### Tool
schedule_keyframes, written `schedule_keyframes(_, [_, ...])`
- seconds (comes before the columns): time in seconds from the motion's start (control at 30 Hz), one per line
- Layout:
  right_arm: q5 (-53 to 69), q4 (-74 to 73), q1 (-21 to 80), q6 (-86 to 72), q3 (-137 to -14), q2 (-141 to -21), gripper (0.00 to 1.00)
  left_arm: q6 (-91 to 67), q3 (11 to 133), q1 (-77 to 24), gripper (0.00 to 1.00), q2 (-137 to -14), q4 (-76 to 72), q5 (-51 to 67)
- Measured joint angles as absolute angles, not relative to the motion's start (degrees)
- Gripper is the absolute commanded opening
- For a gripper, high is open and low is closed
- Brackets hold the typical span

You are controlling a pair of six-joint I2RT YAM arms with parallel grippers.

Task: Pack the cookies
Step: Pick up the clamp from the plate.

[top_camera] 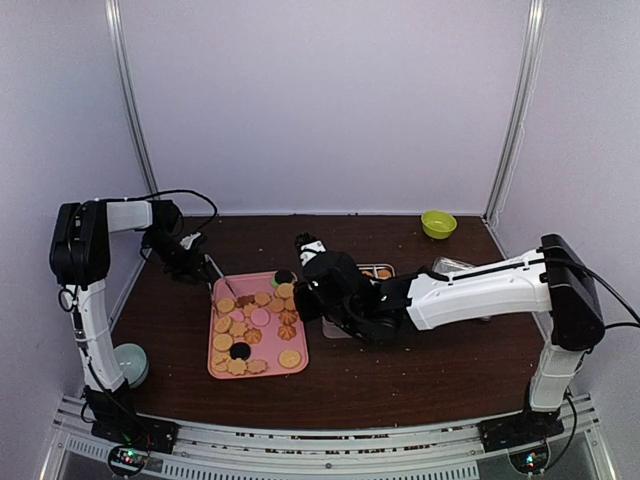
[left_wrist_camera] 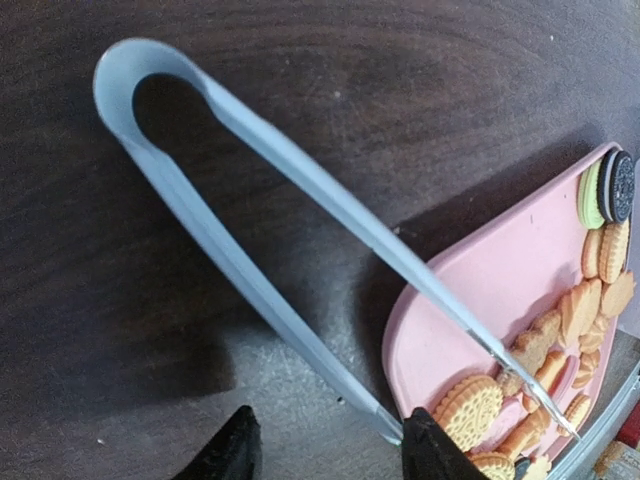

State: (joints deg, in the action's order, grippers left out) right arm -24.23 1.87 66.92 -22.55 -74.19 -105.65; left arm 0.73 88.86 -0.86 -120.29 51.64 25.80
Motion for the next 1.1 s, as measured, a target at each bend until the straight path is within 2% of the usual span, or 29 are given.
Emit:
schedule_keyframes(0.23, [-24.73,0.23,67.66,-23.16,-72.73,-105.78,0.26,-1.78,91.98,-1.74,0.48,-122.54,51.55,25.47])
schedule_keyframes(0.57, [-25.19,-0.58,68.01,-23.38,-72.73,-106.19,0.26,-3.14,93.73,-2.74,0.22,-125.27,51.77,25.58])
schedule_keyframes(0.83, [-25.54,-0.67,68.01,-23.40,-72.73,-106.19,0.26,-3.38,94.94,-3.01,0.14,-125.34,52.18,25.58])
schedule_keyframes(1.1, [-25.30,-0.38,68.01,-23.35,-72.38,-106.19,0.31,-1.15,95.46,-3.03,0.00,-125.16,52.75,29.74])
